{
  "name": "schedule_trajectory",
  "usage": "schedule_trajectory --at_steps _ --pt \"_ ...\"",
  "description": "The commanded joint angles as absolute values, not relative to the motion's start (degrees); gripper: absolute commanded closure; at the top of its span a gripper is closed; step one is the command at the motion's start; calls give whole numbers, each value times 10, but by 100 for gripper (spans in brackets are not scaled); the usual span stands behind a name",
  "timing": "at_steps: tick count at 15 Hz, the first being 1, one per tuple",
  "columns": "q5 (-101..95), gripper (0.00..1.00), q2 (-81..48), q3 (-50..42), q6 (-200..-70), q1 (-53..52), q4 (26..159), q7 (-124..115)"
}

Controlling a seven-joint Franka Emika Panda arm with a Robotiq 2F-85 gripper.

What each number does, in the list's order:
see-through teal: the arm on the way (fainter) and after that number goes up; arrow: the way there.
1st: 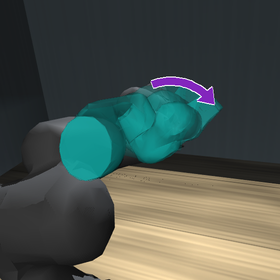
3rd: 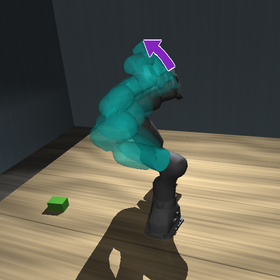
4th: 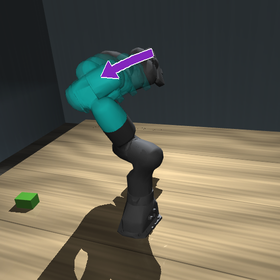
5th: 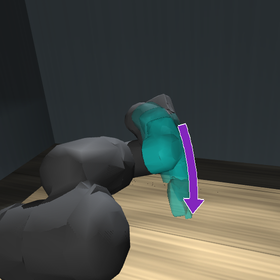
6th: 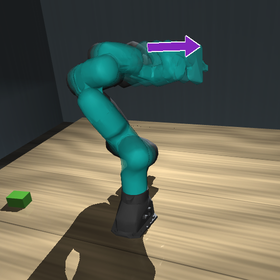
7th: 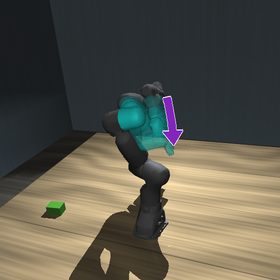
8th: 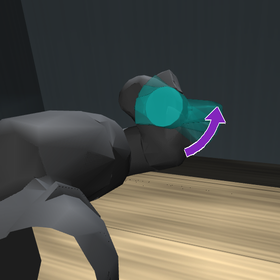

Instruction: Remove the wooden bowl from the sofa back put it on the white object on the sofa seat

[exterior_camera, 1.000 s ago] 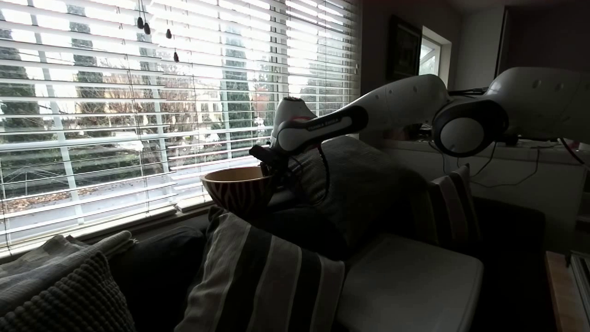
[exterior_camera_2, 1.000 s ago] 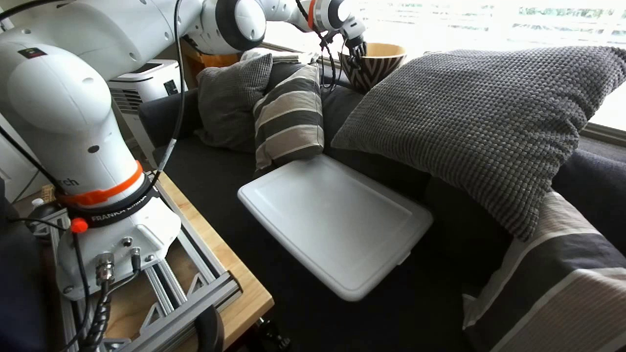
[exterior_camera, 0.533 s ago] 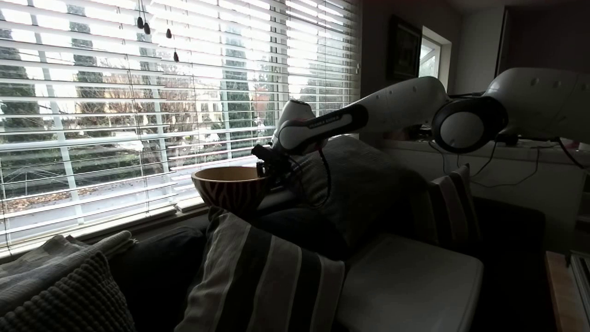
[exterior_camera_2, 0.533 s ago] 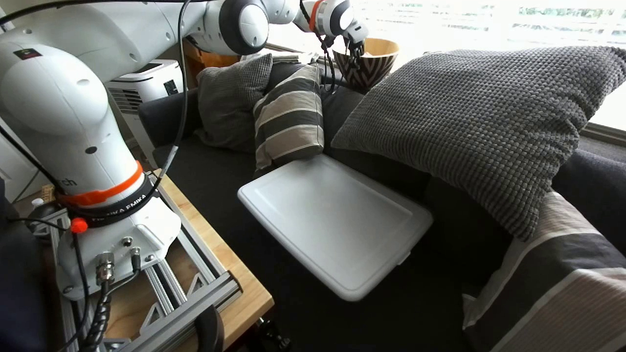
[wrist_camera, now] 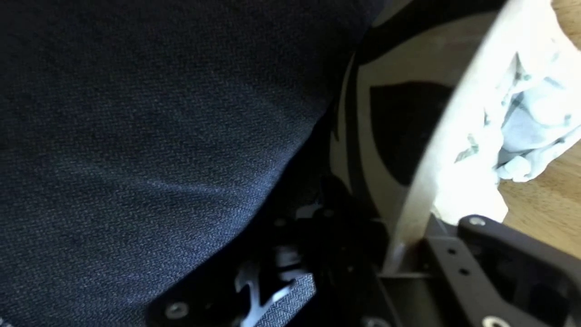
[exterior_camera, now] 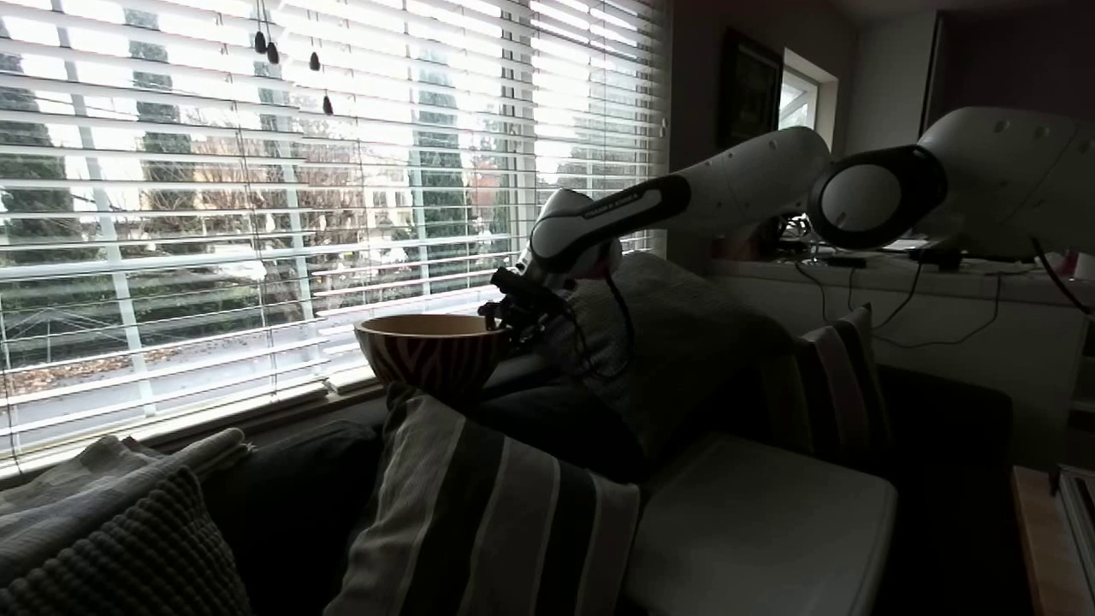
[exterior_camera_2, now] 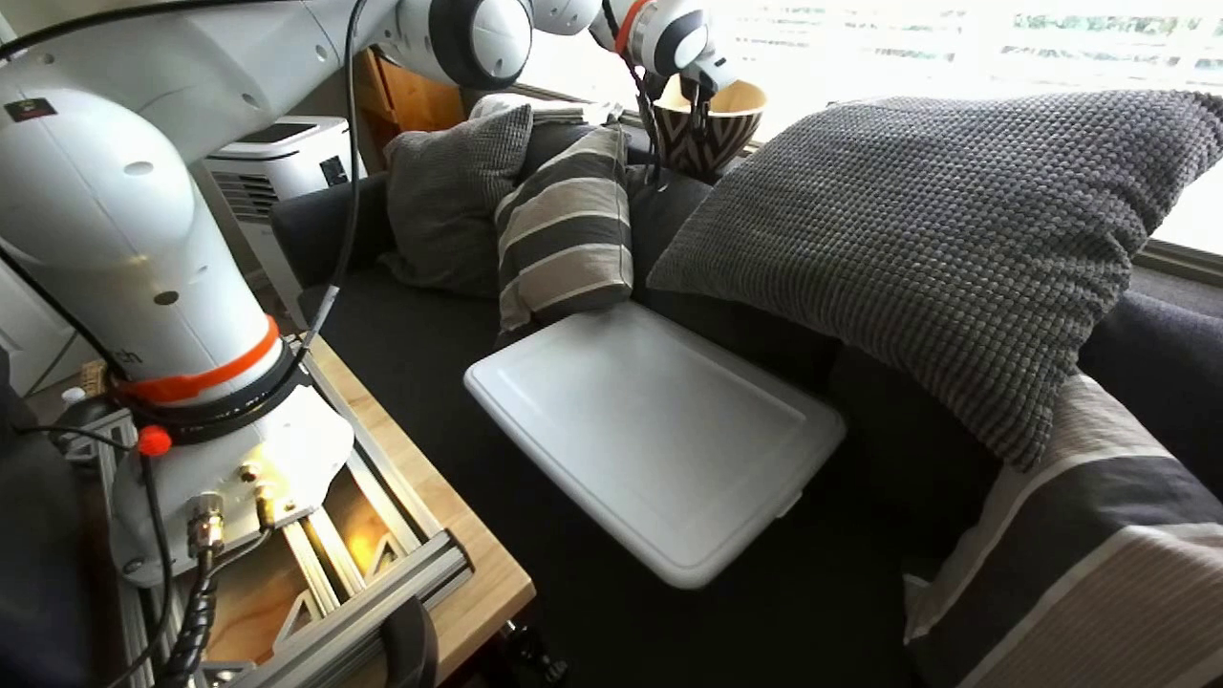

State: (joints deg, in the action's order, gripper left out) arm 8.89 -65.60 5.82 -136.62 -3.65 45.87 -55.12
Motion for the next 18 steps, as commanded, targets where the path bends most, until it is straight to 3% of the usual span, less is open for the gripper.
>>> schedule_trajectory --at_steps 1,14,18 --pt "126 94 -554 91 -1390 -12 587 -438" --pt "350 94 -354 194 -1450 103 925 -76" --pt "363 94 -262 157 -1403 108 1042 -59"
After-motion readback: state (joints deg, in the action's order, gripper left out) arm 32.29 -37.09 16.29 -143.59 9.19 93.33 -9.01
